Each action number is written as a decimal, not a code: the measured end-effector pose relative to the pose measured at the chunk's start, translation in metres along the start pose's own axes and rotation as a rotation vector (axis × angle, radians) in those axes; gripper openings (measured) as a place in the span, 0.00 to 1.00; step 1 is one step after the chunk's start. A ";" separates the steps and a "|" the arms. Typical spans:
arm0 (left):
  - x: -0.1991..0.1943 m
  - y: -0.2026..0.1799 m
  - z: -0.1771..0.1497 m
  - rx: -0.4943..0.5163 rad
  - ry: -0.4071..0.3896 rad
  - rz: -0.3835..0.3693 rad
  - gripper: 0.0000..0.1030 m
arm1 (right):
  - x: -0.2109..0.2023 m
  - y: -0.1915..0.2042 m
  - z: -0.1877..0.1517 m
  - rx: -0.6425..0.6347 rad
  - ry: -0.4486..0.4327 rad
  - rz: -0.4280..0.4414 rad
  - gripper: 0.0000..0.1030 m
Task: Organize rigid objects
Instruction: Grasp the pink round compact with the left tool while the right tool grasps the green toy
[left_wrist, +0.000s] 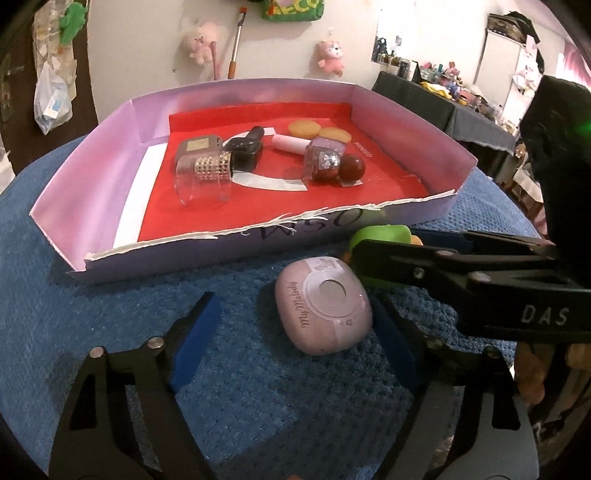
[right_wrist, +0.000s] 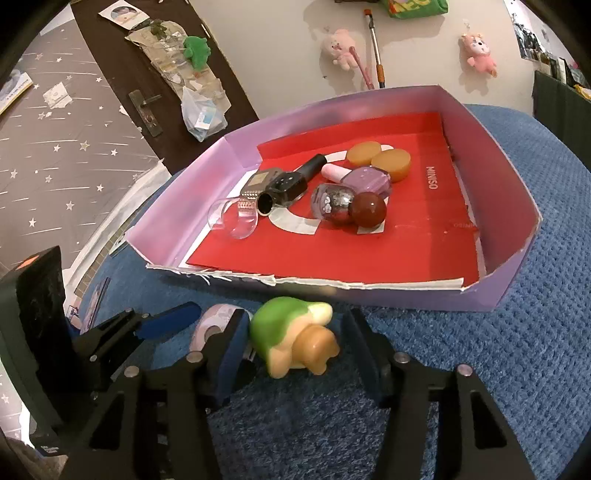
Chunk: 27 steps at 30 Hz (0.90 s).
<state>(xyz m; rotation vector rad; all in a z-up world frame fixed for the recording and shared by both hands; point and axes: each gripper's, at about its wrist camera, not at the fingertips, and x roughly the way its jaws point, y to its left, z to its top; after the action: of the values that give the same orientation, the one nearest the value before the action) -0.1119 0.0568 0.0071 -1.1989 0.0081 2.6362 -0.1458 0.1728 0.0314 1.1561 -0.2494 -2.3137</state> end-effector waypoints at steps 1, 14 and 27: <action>-0.001 0.000 0.000 0.003 -0.004 -0.009 0.68 | 0.001 0.000 0.000 0.002 0.007 0.012 0.50; -0.012 0.011 -0.004 -0.024 -0.012 -0.041 0.46 | -0.014 0.007 -0.003 -0.010 -0.018 0.022 0.50; -0.035 0.030 0.001 -0.064 -0.065 -0.026 0.46 | -0.030 0.025 0.001 -0.052 -0.056 0.043 0.49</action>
<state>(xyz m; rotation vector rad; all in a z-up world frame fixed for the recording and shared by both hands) -0.0978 0.0204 0.0308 -1.1244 -0.1034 2.6704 -0.1222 0.1678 0.0629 1.0524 -0.2313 -2.3033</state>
